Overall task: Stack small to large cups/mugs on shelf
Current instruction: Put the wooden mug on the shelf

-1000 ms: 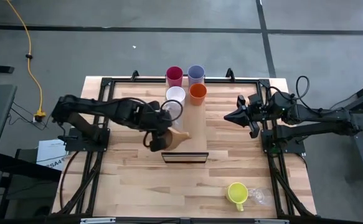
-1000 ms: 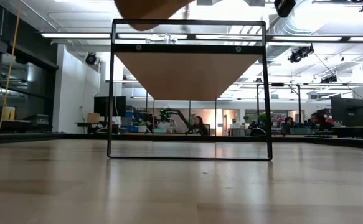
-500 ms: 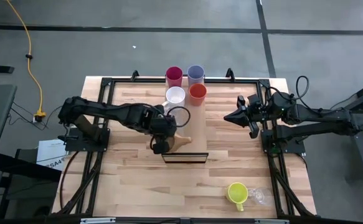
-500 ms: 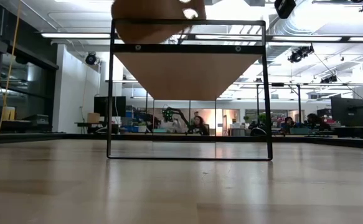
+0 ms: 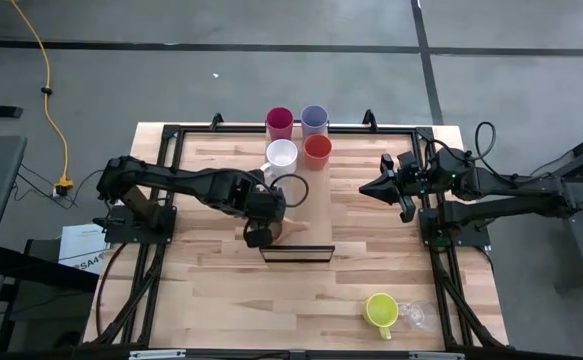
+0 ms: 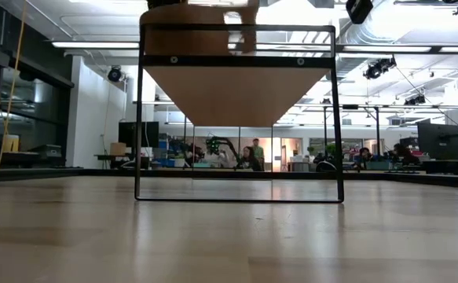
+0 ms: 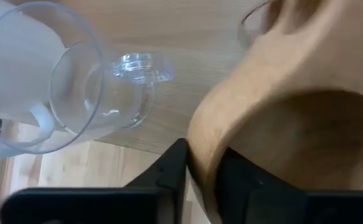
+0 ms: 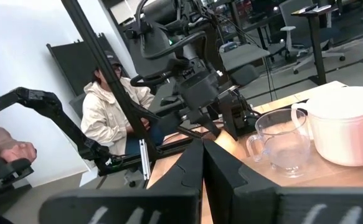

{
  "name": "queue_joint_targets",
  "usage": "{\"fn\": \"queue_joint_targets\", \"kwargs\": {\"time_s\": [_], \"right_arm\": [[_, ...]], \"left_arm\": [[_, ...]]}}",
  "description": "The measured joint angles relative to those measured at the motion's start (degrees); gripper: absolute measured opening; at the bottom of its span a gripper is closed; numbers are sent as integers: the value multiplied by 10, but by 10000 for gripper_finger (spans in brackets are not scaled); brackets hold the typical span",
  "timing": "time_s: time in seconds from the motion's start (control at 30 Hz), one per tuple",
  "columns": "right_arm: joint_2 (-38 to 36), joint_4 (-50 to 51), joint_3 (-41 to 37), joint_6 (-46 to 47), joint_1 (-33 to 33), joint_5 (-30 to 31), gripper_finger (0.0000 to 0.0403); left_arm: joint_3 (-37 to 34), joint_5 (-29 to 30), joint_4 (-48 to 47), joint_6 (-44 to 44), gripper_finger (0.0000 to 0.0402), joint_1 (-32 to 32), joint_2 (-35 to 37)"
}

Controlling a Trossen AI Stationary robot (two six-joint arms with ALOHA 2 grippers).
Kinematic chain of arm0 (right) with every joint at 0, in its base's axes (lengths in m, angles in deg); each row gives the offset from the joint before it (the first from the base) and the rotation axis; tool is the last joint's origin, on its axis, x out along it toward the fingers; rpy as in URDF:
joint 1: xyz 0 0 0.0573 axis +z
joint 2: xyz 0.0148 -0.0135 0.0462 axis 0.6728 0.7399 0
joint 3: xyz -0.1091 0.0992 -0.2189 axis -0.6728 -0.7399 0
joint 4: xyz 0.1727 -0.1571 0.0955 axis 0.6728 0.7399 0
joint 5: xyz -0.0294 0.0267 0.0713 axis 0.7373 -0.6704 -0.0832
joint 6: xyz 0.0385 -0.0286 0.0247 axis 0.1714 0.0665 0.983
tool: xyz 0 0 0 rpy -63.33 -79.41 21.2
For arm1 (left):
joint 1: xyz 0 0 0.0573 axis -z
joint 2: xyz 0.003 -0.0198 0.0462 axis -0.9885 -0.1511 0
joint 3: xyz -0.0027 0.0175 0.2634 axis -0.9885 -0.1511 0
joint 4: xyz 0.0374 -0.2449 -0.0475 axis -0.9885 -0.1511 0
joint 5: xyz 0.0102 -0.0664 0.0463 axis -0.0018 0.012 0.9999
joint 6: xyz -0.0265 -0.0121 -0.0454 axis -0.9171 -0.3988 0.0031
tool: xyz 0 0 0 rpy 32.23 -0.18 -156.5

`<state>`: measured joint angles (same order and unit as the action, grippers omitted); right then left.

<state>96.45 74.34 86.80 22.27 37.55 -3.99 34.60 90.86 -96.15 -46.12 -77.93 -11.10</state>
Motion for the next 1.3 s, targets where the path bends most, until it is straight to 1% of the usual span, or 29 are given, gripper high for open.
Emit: {"fn": "queue_joint_targets", "kwargs": {"time_s": [0.1, 0.2, 0.6, 0.9, 1.1, 1.3], "right_arm": [[0, 0, 0, 0, 0, 0, 0], [0, 0, 0, 0, 0, 0, 0], [0, 0, 0, 0, 0, 0, 0], [0, 0, 0, 0, 0, 0, 0], [0, 0, 0, 0, 0, 0, 0], [0, 0, 0, 0, 0, 0, 0]], "left_arm": [[0, -1, 1, 11, 86, 0, 0], [0, -1, 1, 13, 97, 0, 0], [0, 8, 7, 13, 103, 0, 0], [0, 7, 37, 24, 104, 0, 1], [0, 6, 39, 28, 104, 0, 1], [0, 19, 52, 39, 104, 0, 1]]}}
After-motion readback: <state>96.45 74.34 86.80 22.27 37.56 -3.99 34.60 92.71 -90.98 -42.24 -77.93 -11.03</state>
